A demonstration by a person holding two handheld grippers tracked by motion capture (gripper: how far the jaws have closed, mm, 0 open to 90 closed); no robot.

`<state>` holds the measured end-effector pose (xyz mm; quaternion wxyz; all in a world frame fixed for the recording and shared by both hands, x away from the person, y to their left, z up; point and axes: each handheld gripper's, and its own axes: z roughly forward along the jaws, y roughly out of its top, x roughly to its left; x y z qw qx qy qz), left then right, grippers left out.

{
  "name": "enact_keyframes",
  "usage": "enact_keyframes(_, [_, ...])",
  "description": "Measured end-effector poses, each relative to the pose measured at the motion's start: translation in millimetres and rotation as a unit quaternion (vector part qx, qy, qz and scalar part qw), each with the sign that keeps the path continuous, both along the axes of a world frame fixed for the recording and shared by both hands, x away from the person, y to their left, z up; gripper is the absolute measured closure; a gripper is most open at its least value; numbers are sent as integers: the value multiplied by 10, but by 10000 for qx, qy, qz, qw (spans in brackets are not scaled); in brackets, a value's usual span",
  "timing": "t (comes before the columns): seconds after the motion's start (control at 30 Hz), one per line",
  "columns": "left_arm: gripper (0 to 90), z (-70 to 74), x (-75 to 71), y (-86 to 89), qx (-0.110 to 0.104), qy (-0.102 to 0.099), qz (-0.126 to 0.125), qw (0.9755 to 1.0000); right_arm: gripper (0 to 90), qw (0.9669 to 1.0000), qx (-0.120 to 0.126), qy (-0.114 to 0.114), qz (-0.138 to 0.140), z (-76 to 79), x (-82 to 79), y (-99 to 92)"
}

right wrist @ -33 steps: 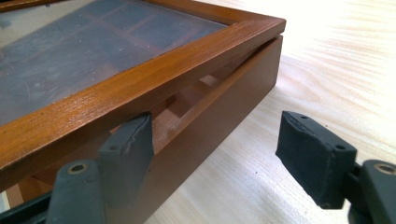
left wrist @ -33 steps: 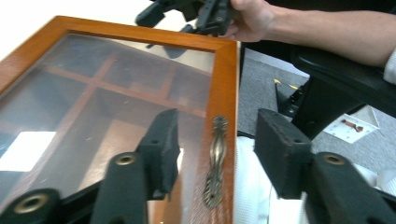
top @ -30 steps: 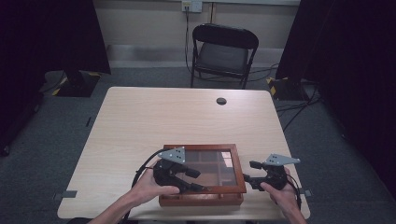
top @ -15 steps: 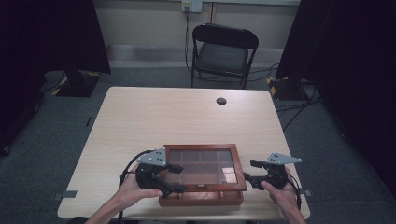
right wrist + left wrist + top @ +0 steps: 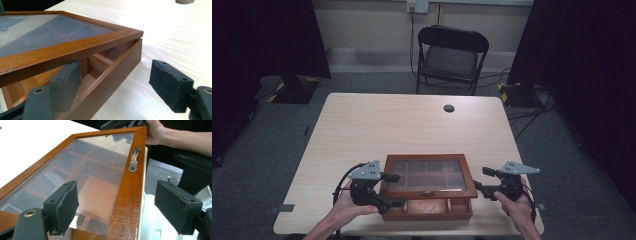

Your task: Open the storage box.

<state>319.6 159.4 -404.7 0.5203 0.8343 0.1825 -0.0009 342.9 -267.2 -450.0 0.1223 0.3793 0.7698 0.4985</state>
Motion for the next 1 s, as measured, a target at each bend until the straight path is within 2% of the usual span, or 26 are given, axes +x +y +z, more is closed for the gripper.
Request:
enact_keyframes(0.13, [203, -16, -3, 4, 7, -88, 77, 9999, 243, 10000, 34, -31, -25, 21, 10, -2])
enact_keyframes(0.17, [202, -37, 0, 10, -88, -125, 168, 9997, 242, 9999, 75, -54, -61, 41, 16, -1])
enact_keyframes(0.27, [223, -59, 19, 30, -155, -148, 287, 9994, 242, 9999, 87, -78, -102, 53, 21, 4])
enact_keyframes(0.33, [214, -76, 35, 43, -255, -119, 272, 9992, 242, 9998, 103, -85, -113, 51, 32, 1])
enact_keyframes(0.4, [217, -78, 39, 44, -257, -140, 257, 9992, 243, 9998, 96, -91, -135, 53, 36, 1])
enact_keyframes(0.47, [216, -70, 24, 40, -247, -273, 261, 9990, 243, 9998, 120, -88, -145, 61, 44, 0])
enact_keyframes(0.53, [212, -53, 20, 53, -232, -324, 215, 9990, 243, 9997, 108, -100, -181, 70, 43, 4])
enact_keyframes(0.6, [214, -48, 21, 56, -263, -336, 223, 9988, 243, 9997, 130, -94, -173, 73, 46, 4])
enact_keyframes(0.73, [210, -19, 12, 56, -221, -503, 295, 9981, 243, 9996, 174, -129, -169, 103, 52, 23])
enact_keyframes(1.0, [208, 16, 28, 62, -197, -555, 346, 9977, 243, 9996, 217, -174, -92, 133, 70, 91])
